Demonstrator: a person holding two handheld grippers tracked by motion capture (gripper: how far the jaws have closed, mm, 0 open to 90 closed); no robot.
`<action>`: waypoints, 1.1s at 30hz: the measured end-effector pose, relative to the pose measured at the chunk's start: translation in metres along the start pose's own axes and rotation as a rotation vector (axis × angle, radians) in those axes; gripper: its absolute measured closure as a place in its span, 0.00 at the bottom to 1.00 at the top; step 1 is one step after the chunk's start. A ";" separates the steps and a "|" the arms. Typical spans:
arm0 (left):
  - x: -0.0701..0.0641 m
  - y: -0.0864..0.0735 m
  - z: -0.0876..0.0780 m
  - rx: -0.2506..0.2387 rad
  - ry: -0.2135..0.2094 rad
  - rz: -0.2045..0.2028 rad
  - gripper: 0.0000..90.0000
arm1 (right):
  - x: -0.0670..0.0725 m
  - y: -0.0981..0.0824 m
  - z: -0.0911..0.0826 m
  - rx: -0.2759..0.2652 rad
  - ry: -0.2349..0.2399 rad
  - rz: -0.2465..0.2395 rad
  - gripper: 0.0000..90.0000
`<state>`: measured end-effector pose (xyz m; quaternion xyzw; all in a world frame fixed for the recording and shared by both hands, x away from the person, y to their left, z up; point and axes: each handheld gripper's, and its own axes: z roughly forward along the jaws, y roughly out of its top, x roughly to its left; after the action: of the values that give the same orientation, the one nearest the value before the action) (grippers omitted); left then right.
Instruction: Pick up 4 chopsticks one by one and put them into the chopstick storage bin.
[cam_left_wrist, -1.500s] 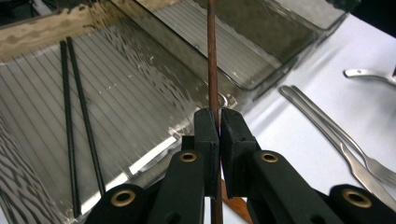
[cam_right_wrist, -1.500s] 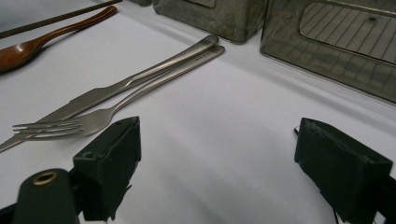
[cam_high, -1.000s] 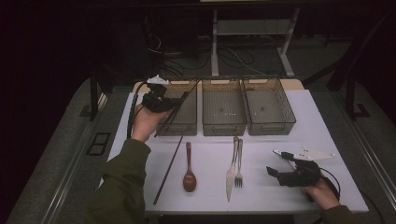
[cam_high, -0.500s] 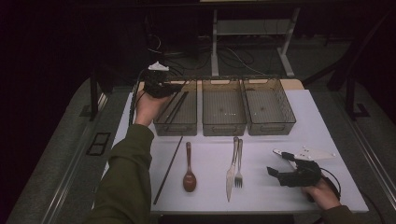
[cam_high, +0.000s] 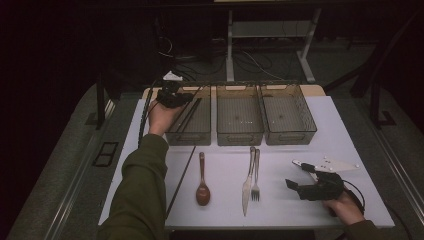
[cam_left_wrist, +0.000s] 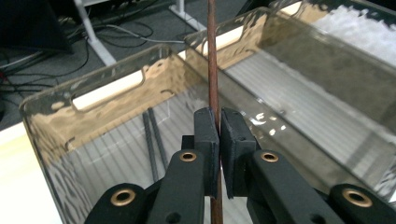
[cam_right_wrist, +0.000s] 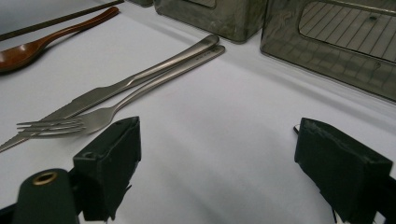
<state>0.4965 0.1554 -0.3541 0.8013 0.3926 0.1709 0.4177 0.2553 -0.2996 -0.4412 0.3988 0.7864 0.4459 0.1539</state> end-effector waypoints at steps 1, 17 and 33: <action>0.001 -0.003 0.002 0.005 0.004 -0.008 0.94 | 0.000 0.000 0.000 0.000 0.001 0.000 0.16; 0.008 -0.025 0.017 0.096 0.068 -0.060 0.93 | 0.000 0.000 0.000 0.003 0.001 -0.001 0.16; -0.004 -0.015 0.003 0.053 0.059 -0.044 0.69 | 0.001 0.000 0.000 0.004 0.001 -0.002 0.16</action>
<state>0.4888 0.1562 -0.3683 0.7980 0.4267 0.1749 0.3880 0.2551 -0.2991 -0.4412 0.3981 0.7878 0.4444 0.1531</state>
